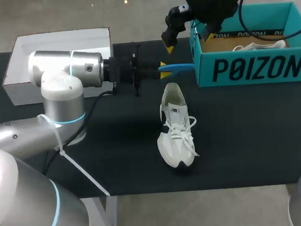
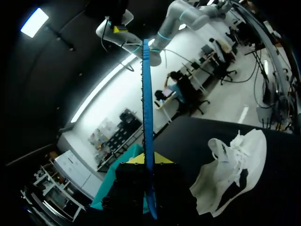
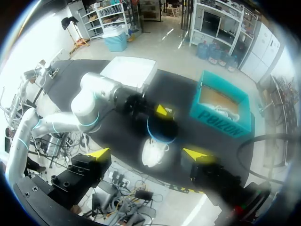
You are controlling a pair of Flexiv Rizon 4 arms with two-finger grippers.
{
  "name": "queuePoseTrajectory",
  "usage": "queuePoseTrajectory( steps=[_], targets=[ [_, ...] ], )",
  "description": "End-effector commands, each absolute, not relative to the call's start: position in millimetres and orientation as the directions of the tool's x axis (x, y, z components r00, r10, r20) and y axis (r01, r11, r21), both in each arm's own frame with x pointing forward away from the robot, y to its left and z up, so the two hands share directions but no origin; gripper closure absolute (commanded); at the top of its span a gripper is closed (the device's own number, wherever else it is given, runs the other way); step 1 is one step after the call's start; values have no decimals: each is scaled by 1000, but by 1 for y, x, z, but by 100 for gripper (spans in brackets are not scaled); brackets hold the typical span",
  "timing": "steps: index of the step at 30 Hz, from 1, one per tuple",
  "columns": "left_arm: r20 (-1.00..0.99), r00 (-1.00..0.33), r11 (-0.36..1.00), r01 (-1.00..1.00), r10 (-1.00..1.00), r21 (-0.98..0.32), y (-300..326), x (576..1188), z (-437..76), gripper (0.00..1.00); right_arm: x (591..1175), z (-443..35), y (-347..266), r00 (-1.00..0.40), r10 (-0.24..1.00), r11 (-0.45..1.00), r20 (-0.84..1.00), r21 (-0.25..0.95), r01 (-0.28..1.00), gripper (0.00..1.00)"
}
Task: Take the shoe out of the shoebox, open the shoe tongue, remove and reinsert the insole, then place the shoe into the shoebox
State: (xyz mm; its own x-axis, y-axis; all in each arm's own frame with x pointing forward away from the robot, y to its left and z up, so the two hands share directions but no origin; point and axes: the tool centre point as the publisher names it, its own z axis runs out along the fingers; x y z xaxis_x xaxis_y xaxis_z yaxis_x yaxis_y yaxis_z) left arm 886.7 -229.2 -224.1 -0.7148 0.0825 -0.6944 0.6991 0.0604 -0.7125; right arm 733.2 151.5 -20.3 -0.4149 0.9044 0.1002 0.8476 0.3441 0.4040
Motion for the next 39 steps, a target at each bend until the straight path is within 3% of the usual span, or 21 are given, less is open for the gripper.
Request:
queuePoseTrajectory(
  steps=[1,15,19,23,39],
  targets=[
    [-696,-714,61,700,81,-711,-229,887,-224,100,735,-20,153,-414,905,344,99,400,849,0],
    [-696,-714,61,700,81,-711,-229,887,-224,100,735,-20,153,-414,905,344,99,400,849,0],
    [-860,-467,8,880,204,-475,-236,877,-224,100,735,-20,153,-414,905,344,99,400,849,0],
    [-979,-140,-70,986,147,-152,-236,866,-224,100,735,-20,153,-414,905,344,99,400,849,0],
    [-983,165,-114,981,75,156,-225,852,-224,100,735,-20,153,-414,905,344,99,400,849,0]
  ],
)
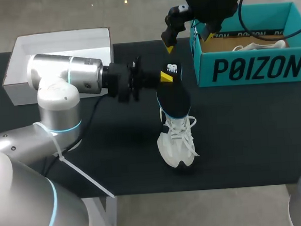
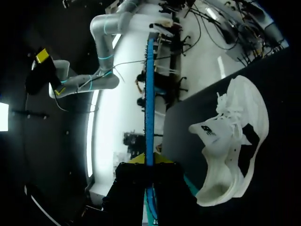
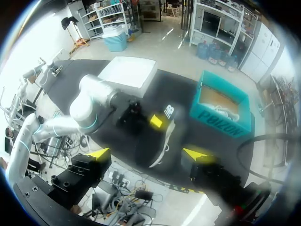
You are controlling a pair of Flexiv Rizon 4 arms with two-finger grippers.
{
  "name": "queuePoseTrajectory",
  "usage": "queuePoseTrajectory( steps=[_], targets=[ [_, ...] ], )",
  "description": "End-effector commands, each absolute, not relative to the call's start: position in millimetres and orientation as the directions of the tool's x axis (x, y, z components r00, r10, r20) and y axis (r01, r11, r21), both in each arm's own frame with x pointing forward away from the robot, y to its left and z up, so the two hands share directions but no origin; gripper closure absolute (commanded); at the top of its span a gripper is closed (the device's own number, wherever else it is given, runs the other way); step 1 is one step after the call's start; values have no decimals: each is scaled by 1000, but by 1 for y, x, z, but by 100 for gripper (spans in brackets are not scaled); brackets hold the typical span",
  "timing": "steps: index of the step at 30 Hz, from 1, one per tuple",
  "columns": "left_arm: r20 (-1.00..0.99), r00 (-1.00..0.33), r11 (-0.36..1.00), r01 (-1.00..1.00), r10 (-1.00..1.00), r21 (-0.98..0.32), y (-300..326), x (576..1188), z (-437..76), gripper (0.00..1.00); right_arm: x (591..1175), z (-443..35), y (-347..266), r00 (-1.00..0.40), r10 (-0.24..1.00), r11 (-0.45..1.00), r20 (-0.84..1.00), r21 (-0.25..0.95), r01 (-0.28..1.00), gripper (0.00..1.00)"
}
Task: Take the shoe out of the shoebox, open the shoe tongue, remove and reinsert the insole, then place the shoe into the shoebox
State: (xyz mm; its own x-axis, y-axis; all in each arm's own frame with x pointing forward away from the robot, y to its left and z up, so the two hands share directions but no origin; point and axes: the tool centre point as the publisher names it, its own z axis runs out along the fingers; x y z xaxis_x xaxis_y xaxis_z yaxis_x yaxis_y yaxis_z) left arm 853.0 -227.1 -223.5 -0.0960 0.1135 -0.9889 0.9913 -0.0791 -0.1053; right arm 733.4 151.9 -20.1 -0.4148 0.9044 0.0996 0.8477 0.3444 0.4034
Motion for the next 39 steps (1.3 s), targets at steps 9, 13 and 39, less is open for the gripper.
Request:
queuePoseTrajectory(
  steps=[9,13,39],
  targets=[
    [-964,241,-102,968,108,231,-216,866,-197,100,735,-20,153,-414,905,344,99,400,849,0],
    [-959,255,-72,966,123,248,-206,877,-183,100,735,-20,153,-414,905,344,99,400,849,0],
    [-958,252,13,967,138,256,-199,893,-180,100,735,-20,153,-414,905,344,99,400,849,0]
  ],
)
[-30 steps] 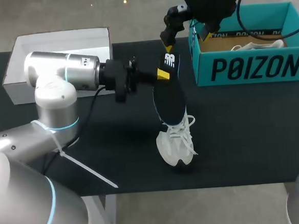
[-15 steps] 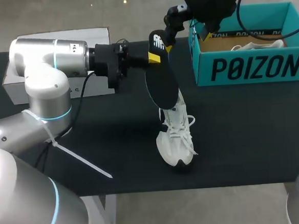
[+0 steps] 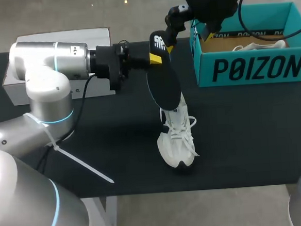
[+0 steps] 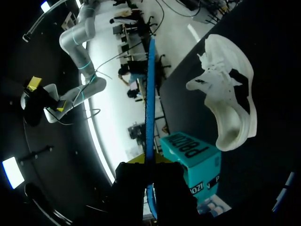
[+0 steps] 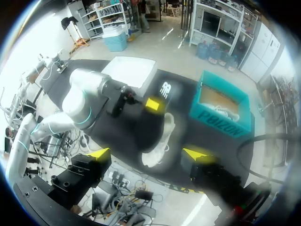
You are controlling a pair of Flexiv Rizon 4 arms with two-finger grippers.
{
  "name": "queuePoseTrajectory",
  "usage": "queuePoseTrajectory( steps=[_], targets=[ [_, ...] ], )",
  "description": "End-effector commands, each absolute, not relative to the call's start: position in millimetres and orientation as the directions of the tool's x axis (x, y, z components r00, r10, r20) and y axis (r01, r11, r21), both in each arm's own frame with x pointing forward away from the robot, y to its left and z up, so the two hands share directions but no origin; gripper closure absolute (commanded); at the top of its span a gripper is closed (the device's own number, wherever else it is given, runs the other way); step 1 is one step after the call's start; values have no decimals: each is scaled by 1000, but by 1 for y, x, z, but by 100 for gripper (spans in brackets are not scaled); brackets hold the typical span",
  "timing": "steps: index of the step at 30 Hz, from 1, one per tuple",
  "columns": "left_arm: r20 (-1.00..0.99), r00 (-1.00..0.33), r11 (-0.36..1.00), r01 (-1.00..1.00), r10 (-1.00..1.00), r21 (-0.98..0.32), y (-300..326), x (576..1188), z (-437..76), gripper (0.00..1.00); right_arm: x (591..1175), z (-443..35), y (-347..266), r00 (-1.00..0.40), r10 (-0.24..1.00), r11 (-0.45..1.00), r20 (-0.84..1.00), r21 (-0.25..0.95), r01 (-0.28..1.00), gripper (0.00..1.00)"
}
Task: Take the shoe out of the shoebox, open the shoe tongue, remove and reinsert the insole, then place the shoe into the shoebox
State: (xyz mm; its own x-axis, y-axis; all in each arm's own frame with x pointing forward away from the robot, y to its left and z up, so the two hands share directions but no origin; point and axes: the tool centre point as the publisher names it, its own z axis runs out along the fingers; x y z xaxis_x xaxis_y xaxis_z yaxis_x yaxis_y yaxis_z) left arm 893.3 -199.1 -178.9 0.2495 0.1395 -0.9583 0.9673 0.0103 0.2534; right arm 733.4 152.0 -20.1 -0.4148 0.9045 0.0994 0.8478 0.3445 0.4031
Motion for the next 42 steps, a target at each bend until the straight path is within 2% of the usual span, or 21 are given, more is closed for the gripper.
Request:
queuePoseTrajectory(
  steps=[1,3,6,12,18,23,33,42],
  targets=[
    [-958,252,13,967,138,256,-199,893,-180,100,735,-20,153,-414,905,344,99,400,849,0],
    [-958,252,13,967,138,256,-199,893,-180,100,735,-20,153,-414,905,344,99,400,849,0],
    [-958,252,13,967,138,256,-199,893,-180,100,741,-26,140,-415,868,296,272,386,874,0],
    [-958,252,13,967,138,256,-199,893,-180,100,748,-48,106,-347,692,156,633,338,928,0],
    [-958,252,13,967,138,256,-199,893,-180,100,744,-82,91,-266,561,69,784,276,959,0],
    [-958,252,13,967,138,256,-199,893,-180,100,739,-94,94,-261,463,83,847,252,964,0],
    [-958,252,13,967,138,256,-199,893,-180,100,746,-105,105,-302,279,99,912,286,953,0],
    [-958,252,13,967,138,256,-199,893,-180,100,762,-123,119,-365,265,127,892,343,931,0]
  ],
)
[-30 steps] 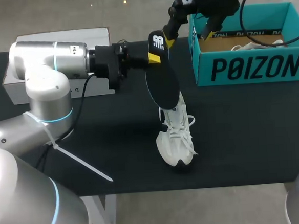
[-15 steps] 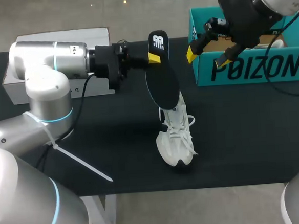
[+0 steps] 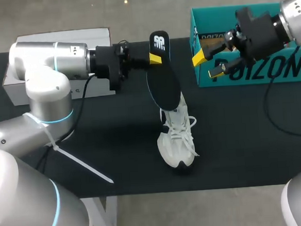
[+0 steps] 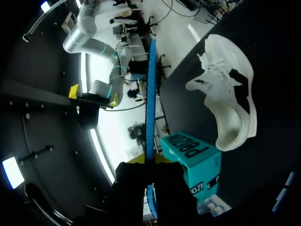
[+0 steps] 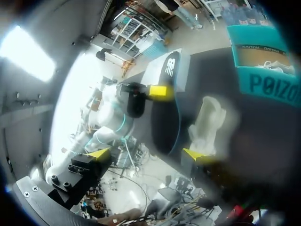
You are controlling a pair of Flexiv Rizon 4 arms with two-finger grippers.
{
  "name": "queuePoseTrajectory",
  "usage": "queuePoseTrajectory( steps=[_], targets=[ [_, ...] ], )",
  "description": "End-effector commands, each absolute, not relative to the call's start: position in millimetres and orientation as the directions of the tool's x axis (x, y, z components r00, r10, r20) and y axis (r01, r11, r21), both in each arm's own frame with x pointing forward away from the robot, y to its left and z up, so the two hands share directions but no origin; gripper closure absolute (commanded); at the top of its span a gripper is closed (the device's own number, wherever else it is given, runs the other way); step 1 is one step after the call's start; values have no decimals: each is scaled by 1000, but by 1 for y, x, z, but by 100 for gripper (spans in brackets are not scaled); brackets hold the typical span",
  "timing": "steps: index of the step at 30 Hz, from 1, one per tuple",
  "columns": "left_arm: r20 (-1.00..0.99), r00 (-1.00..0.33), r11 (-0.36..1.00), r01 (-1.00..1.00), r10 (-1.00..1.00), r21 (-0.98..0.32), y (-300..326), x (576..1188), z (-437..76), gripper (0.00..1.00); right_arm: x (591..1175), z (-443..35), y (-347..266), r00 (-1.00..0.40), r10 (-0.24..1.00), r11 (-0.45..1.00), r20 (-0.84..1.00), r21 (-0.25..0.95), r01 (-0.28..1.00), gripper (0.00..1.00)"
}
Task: Take the shoe out of the shoebox, open the shoe tongue, remove and reinsert the insole, then place the shoe into the shoebox
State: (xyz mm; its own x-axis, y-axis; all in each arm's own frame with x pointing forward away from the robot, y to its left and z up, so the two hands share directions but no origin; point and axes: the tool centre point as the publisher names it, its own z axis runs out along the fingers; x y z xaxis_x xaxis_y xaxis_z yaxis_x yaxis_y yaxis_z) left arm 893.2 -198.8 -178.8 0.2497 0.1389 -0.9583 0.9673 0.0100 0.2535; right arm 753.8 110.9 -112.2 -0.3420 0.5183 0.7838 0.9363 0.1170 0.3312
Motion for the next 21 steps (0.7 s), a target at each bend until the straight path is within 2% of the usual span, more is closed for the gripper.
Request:
queuePoseTrajectory(
  steps=[1,21],
  targets=[
    [-958,252,13,967,138,256,-199,893,-180,100,765,-124,121,-377,265,134,888,353,926,0],
    [-958,252,13,967,138,256,-199,893,-180,100,826,-158,137,-447,301,209,842,399,893,0]
  ],
)
